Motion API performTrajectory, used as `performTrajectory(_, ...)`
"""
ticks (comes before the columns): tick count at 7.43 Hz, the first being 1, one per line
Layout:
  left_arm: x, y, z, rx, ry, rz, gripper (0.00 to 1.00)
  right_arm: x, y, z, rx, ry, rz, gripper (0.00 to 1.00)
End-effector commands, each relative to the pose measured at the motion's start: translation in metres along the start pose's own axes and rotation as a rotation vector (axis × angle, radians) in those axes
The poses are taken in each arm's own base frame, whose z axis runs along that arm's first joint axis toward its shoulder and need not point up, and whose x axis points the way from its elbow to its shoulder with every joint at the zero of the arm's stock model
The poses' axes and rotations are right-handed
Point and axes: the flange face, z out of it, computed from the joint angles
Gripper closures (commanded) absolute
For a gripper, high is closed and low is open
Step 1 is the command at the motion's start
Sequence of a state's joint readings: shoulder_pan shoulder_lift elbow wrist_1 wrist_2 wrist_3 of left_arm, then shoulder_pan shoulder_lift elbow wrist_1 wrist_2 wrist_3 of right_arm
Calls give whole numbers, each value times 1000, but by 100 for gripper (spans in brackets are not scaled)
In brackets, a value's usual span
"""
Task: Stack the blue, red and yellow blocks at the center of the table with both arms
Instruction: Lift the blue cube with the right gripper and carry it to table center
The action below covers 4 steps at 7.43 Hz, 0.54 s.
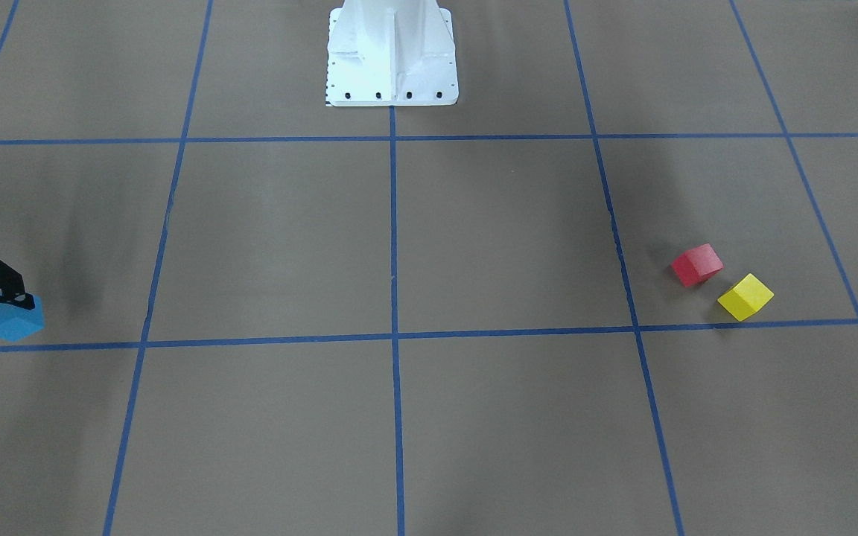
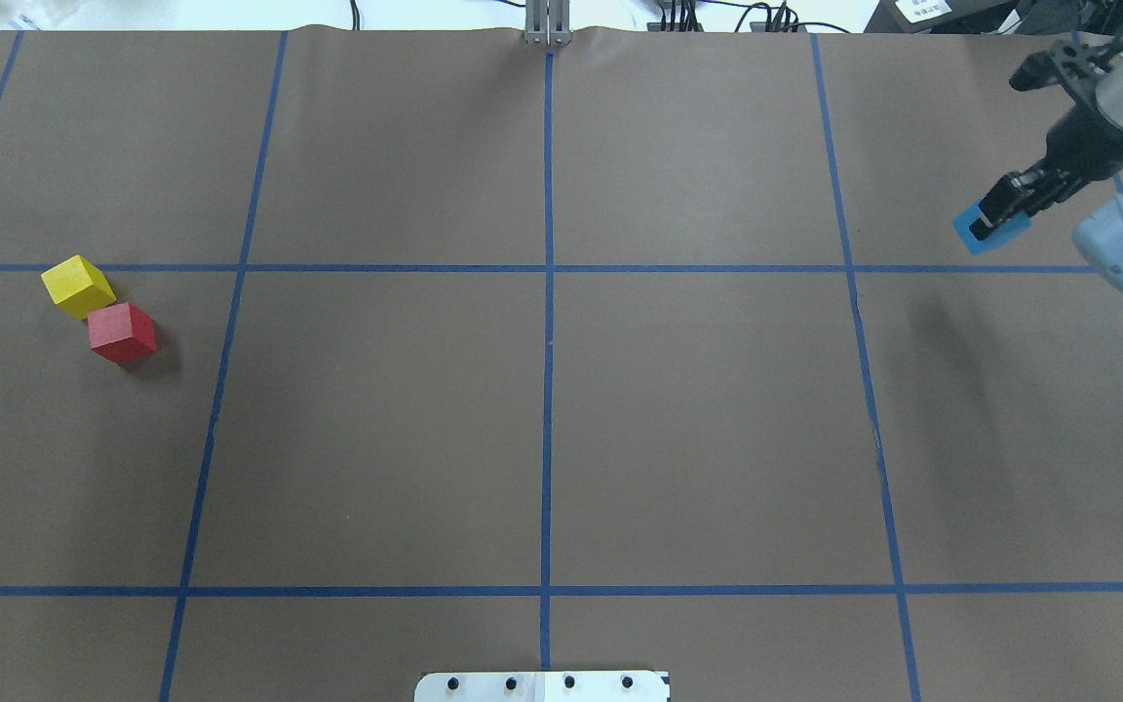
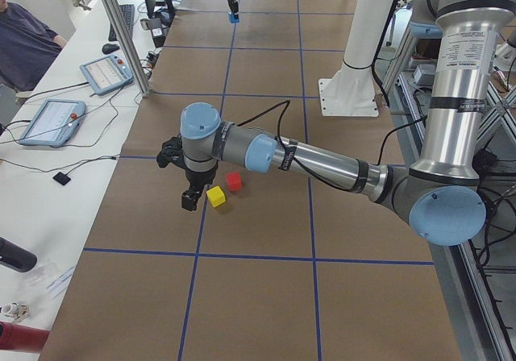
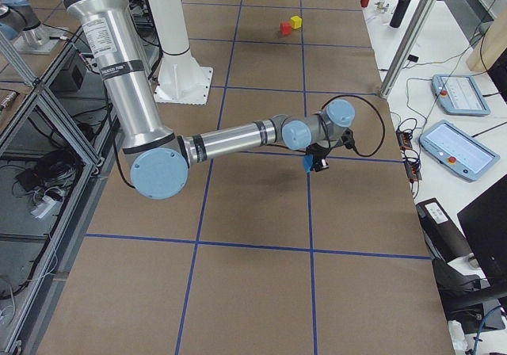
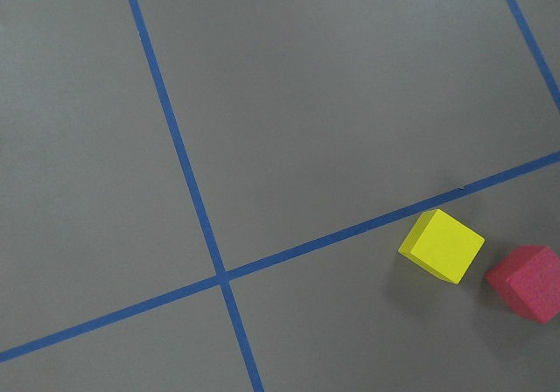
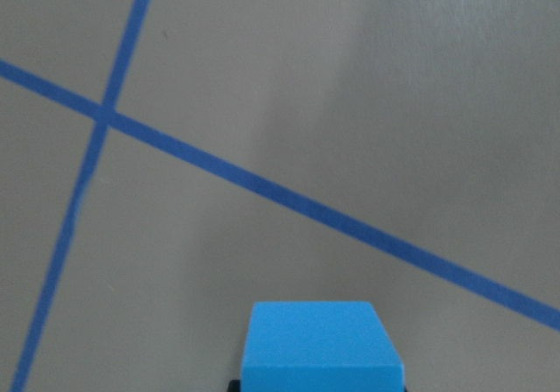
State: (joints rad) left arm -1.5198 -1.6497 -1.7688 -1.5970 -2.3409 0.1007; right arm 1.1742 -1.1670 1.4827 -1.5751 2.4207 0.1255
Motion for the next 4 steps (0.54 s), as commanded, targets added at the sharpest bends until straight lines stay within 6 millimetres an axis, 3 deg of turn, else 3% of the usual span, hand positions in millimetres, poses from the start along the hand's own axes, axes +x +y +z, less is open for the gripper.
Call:
performTrajectory(1, 1, -1, 0, 1, 0, 1, 0, -129, -75, -19, -55, 68, 41, 100)
performTrajectory(3, 2, -1, -1, 2, 0, 4, 0, -292, -118, 11, -50, 66, 221, 100)
performTrajectory(4, 1, -1, 0, 2, 0, 4, 0, -352, -132, 39, -58, 71, 253, 100)
